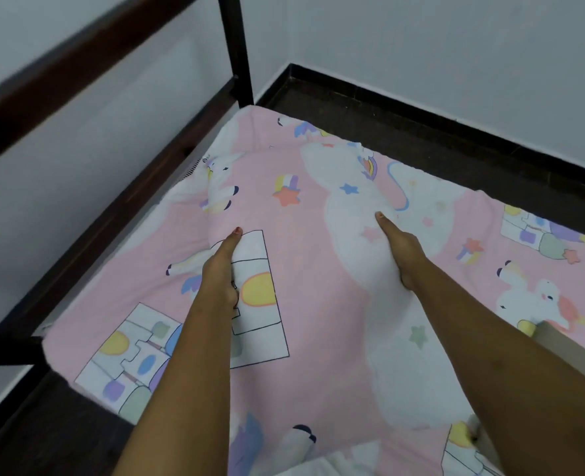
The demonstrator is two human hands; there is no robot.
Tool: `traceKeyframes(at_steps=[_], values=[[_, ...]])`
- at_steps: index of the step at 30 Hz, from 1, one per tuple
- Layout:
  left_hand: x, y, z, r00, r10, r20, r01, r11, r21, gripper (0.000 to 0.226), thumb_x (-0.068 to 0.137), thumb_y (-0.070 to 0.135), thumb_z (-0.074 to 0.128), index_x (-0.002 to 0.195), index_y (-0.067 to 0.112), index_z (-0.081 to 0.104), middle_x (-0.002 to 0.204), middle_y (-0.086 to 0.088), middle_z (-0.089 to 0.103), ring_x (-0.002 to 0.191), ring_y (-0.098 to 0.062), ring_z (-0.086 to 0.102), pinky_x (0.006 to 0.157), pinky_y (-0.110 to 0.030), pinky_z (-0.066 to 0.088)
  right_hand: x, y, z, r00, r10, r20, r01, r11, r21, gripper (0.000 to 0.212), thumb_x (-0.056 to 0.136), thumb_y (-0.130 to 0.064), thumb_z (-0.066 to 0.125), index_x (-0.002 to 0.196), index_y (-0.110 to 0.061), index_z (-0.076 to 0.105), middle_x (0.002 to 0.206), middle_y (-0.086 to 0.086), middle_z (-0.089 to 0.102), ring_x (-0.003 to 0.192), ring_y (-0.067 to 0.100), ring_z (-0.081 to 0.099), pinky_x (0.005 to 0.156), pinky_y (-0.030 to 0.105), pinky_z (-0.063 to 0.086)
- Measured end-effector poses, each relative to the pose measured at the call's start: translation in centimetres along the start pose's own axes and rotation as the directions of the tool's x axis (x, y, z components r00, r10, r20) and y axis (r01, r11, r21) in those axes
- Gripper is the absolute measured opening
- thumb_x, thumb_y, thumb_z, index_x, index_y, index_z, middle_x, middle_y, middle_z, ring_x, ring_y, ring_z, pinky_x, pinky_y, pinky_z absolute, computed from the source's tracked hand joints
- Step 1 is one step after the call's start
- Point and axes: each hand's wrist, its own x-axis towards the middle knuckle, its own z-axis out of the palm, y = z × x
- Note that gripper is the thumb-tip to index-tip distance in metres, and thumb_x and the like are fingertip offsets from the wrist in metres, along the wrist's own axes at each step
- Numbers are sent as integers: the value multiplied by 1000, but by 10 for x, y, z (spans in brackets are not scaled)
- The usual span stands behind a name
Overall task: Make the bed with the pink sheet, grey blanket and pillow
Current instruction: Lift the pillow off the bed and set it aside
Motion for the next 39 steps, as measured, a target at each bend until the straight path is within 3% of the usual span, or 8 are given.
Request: traceKeyframes(at_steps=[4, 11, 19, 24, 28, 32, 36, 39], values=[[-55, 19, -21, 996, 81, -24, -83, 992, -93, 59, 67, 42, 81, 117, 16, 64, 104, -10, 72, 97, -31, 69, 88, -51, 52, -50, -20, 8, 995, -81, 58, 80, 996, 29, 46, 77, -59, 66, 96, -17, 66, 93, 5, 70, 87, 27, 66, 80, 35, 52], [-183, 30, -80, 941, 306, -142, -333, 911, -243, 52, 69, 34, 80, 116, 16, 64, 105, -8, 72, 97, -29, 68, 89, -49, 52, -160, -47, 30, 928, -281, 243, 271, 960, 72, 51, 78, -54, 68, 109, -14, 66, 98, 5, 72, 85, 24, 68, 65, 29, 52], [-356, -10, -170, 811, 420, -407, -568, 729, -381, 64, 58, 31, 85, 116, 12, 65, 107, -12, 71, 97, -31, 68, 86, -52, 53, -302, -28, 57, 789, -382, 480, 406, 912, 59, 45, 74, -56, 70, 94, -16, 66, 97, 4, 71, 87, 26, 68, 76, 34, 55], [-460, -44, -235, 679, 437, -590, -713, 583, -389, 69, 49, 33, 87, 112, 13, 67, 105, -8, 72, 97, -30, 69, 87, -50, 53, -400, -4, 89, 642, -408, 649, 476, 876, 80, 39, 76, -52, 71, 89, -16, 64, 94, 5, 69, 84, 25, 67, 75, 34, 54], [-536, -65, -291, 521, 391, -759, -831, 434, -347, 56, 61, 22, 82, 112, 8, 66, 105, -12, 71, 94, -29, 69, 85, -48, 54, -485, 18, 126, 483, -421, 768, 531, 838, 126, 29, 86, -43, 65, 85, -15, 59, 81, 1, 64, 72, 18, 61, 58, 25, 47], [-593, -84, -344, 390, 315, -865, -902, 322, -289, 47, 67, 17, 80, 111, 5, 66, 105, -14, 70, 96, -31, 68, 86, -50, 53, -555, 42, 172, 339, -392, 855, 569, 810, 146, 35, 90, -41, 60, 103, -8, 59, 91, 5, 64, 78, 20, 61, 59, 25, 45], [-635, -104, -398, 306, 198, -931, -923, 303, -239, 38, 70, 9, 72, 106, 2, 65, 100, -15, 68, 80, -29, 65, 74, -41, 56, -614, 72, 220, 218, -351, 910, 603, 782, 157, 34, 93, -37, 57, 107, -7, 60, 94, 5, 64, 83, 22, 61, 74, 29, 46], [-656, -123, -450, 264, 115, -958, -921, 325, -215, 45, 60, 8, 67, 103, -1, 63, 100, -18, 66, 75, -31, 62, 66, -35, 55, -655, 98, 257, 135, -335, 933, 649, 741, 172, 24, 94, -34, 55, 95, -11, 60, 86, 3, 63, 77, 19, 60, 70, 28, 45]])
